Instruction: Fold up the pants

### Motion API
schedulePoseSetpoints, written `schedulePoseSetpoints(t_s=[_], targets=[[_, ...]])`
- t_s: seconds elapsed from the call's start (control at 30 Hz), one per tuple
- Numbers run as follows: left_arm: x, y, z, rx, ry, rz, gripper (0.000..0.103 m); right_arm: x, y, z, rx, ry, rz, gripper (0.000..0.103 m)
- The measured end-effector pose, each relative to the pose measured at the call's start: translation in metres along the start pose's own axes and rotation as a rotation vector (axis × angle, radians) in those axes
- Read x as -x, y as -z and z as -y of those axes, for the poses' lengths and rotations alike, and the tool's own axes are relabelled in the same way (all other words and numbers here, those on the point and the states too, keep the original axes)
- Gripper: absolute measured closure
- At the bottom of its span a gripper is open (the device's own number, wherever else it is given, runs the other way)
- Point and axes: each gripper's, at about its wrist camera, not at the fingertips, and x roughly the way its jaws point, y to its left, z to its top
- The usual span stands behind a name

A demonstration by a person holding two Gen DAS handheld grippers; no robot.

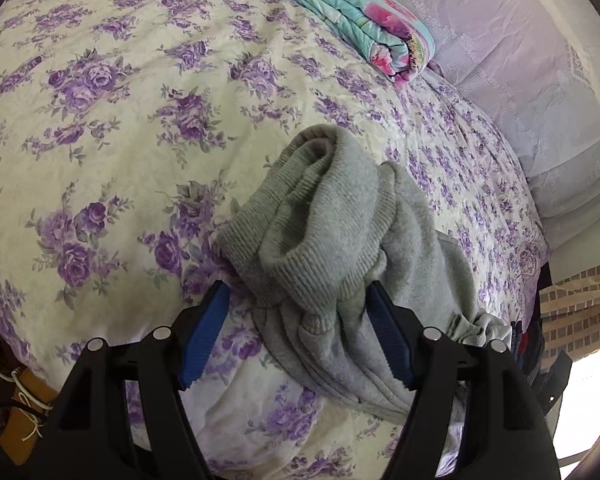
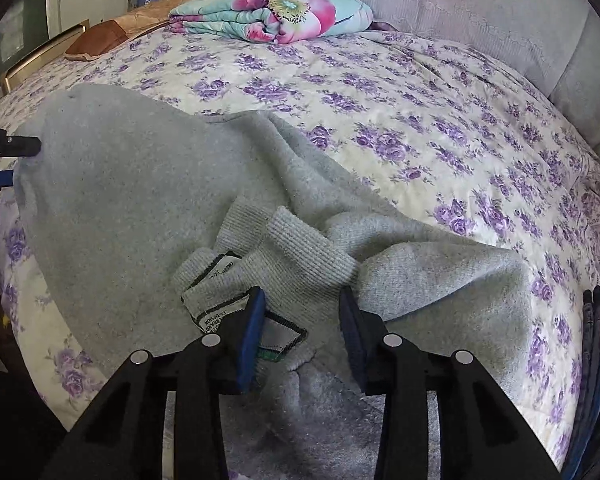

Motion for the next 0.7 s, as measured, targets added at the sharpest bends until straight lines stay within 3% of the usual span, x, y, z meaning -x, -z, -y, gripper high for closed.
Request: schedulePoseSetpoints(t_s=[0.2, 0.23, 0.27, 0.4, 0.53, 0.6, 0.7], targets=[[-0.008, -0.004, -0.004, -0.001, 0.053, 0.019, 0.035, 0.000, 0.003, 0.000, 0.004, -0.004, 0.001, 0.063], [-0.007, -0.004, -0.003, -0.006, 0.069, 0.024, 0.040, -0.001, 0.001, 0.002, 0.007, -0.005, 0.001, 0.063], [-0.007, -0.004, -0.002, -0.016, 0.096, 0.023, 0.054, -0.002, 0.001, 0.003, 0.009, -0.007, 0.002, 0.063], [0.002, -0.002, 0.009, -0.054, 0.092, 0.058, 0.062, 0.003, 0.000, 0.004, 0.017, -0.017, 0.004, 0.064], [0.016, -0.001, 0.022, -0.092, 0.092, 0.092, 0.063, 0.041, -0.004, 0.013, -0.023, -0.057, 0.129, 0.063], [0.024, 0.000, 0.030, -0.121, 0.086, 0.109, 0.063, 0.050, -0.005, 0.010, -0.002, -0.038, 0.164, 0.057], [0.034, 0.002, 0.044, -0.174, 0.078, 0.136, 0.064, 0.017, -0.003, 0.006, 0.021, -0.026, 0.036, 0.053]])
